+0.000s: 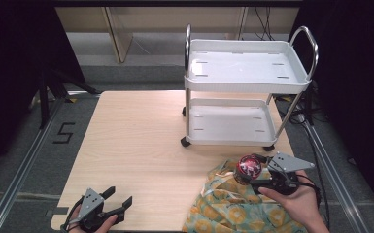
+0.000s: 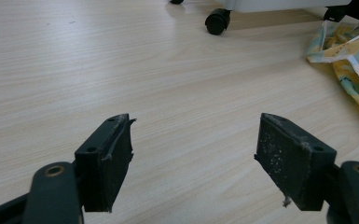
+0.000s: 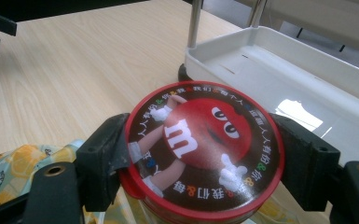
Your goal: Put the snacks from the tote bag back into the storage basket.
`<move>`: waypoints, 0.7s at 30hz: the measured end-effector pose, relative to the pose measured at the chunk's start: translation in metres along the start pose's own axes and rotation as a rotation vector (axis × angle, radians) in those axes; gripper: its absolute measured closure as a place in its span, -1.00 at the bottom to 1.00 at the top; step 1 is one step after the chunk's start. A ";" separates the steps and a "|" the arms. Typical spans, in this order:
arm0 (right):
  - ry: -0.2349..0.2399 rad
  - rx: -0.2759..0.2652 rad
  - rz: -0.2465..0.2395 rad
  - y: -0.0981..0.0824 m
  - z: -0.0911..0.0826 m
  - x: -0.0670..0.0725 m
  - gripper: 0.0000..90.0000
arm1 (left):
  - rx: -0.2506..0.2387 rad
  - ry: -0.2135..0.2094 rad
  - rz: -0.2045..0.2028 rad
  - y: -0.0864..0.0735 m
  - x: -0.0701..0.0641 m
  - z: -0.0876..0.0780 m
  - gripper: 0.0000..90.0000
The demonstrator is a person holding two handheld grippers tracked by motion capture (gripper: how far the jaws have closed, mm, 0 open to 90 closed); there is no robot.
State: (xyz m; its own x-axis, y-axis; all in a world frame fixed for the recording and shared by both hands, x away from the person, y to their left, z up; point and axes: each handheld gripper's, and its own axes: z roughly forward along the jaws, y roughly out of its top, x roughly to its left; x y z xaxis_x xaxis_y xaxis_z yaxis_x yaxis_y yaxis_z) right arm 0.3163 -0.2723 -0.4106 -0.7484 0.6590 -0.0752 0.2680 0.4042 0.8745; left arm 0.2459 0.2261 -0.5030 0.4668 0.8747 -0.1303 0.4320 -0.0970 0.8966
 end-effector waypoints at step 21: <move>0.002 -0.008 -0.018 0.006 0.006 -0.005 -0.41 | -0.010 0.001 -0.009 0.000 0.000 0.000 -0.41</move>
State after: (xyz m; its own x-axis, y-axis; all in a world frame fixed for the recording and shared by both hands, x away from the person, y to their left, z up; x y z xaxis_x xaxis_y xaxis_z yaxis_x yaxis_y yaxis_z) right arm 0.3253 -0.2689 -0.4075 -0.7542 0.6504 -0.0902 0.2498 0.4112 0.8766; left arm 0.2459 0.2263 -0.5030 0.4624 0.8759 -0.1378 0.4282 -0.0845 0.8997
